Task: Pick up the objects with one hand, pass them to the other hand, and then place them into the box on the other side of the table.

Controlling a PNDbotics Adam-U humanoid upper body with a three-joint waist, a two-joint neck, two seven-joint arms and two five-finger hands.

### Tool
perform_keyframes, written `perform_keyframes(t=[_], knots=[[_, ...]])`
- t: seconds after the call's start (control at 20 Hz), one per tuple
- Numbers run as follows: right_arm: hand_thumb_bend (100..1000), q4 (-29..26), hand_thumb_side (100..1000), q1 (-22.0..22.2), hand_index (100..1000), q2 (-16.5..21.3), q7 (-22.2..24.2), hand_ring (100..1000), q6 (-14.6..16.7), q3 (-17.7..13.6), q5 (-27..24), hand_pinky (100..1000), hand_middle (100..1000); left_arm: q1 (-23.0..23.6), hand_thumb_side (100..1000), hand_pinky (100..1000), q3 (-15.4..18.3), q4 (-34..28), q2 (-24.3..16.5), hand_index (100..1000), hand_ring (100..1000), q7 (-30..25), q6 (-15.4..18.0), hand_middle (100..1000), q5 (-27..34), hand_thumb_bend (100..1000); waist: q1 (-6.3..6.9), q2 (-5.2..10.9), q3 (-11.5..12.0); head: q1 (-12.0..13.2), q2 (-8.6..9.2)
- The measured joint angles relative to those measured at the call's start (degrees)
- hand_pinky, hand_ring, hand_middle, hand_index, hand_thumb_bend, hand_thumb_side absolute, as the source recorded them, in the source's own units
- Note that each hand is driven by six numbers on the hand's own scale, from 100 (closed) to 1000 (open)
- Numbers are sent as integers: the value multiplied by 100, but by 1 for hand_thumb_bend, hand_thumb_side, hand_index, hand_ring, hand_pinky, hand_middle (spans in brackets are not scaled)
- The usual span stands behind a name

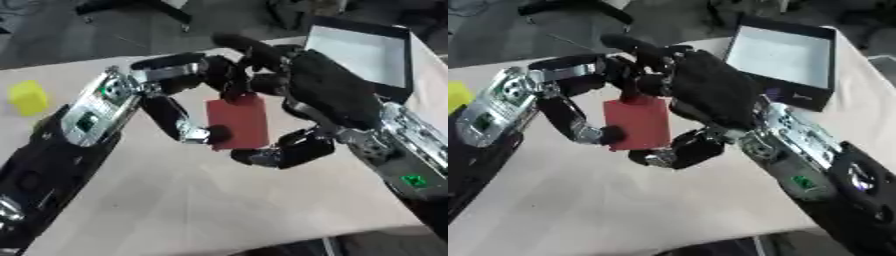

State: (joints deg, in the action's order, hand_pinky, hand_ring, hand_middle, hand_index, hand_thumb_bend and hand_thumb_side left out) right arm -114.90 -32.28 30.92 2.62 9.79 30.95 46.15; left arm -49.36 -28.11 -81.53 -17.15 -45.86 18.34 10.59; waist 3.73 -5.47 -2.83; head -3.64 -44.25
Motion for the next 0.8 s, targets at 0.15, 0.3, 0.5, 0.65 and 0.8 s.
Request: perform_keyframes(t=[0.15, 0.3, 0.5, 0.65, 0.8], knots=[[350, -15, 282, 1, 335, 0, -32, 734, -32, 9, 0, 631, 1000, 1, 246, 499, -4, -25, -8, 643, 389, 0, 0, 401, 14, 100, 1, 0, 0, -1, 0], [561, -21, 305, 2, 676, 0, -48, 740, -39, 16, 10, 654, 1000, 1, 246, 496, -6, -30, -10, 640, 385, -8, -9, 397, 40, 100, 1, 0, 0, -1, 0], [627, -21, 322, 2, 761, 0, -1, 744, -58, 15, 122, 665, 1000, 4, 246, 500, -24, -86, -8, 636, 382, -10, -10, 393, 46, 100, 1, 0, 0, -4, 0], [636, -22, 325, 2, 764, 0, 42, 743, -82, 14, 205, 664, 1000, 8, 246, 502, -35, -91, -8, 634, 381, -12, -12, 391, 48, 100, 2, 0, -1, -6, 0], [635, -25, 326, 2, 756, 0, 58, 744, -101, 14, 249, 668, 1000, 11, 246, 504, -37, -91, -9, 634, 381, -22, -23, 391, 52, 100, 2, 0, -1, -7, 0]])
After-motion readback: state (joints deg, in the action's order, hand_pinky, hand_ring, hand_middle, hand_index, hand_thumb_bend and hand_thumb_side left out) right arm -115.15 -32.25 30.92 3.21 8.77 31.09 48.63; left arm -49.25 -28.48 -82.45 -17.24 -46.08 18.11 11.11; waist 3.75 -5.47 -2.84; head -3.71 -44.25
